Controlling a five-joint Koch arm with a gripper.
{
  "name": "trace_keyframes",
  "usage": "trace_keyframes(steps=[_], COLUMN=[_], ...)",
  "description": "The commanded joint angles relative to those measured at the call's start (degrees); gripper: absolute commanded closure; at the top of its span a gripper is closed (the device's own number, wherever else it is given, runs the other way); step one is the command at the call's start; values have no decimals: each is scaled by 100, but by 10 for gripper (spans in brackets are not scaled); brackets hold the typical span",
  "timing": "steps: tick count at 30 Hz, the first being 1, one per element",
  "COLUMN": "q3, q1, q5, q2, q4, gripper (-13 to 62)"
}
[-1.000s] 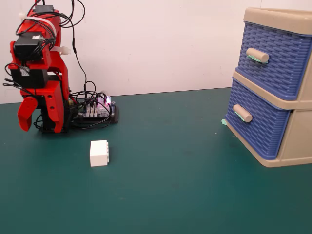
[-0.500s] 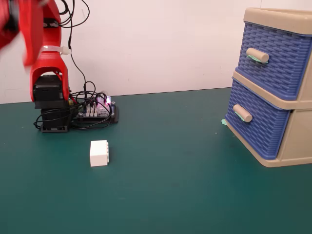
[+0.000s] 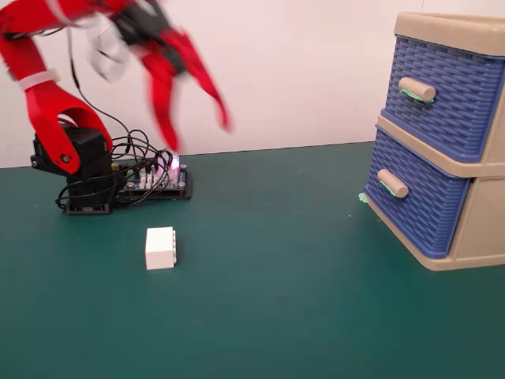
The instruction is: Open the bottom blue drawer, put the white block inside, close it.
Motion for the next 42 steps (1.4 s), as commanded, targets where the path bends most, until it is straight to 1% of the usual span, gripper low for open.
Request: trace_keyframes(steps=[1,3,6,10,13,14,16,19,24,28,34,36,38,42], q3=[237,756,1705,2874,2962,2795,2320,1477,211,-580,-1600,-1705,-1705,-1705], q1=[-606,-835,-896,-1204,-1222,-1222,-1222,-1213,-1213,-1222,-1274,-1345,-1406,-1433], q5=[580,844,1160,1230,1248,1248,1248,1257,1591,1644,1635,1626,1617,1600], q2=[-264,-624,-1178,-1837,-3050,-3560,-4280,-5203,-6117,-6592,-7163,-7181,-7181,-7181], q4=[-1740,-2883,-5265,-8675,-10617,-11232,-11865,-12155,-12401,-12691,-12665,-12656,-12612,-12261], gripper=[153,153,154,154,154,154,154,157,160,161,193,220,269,434])
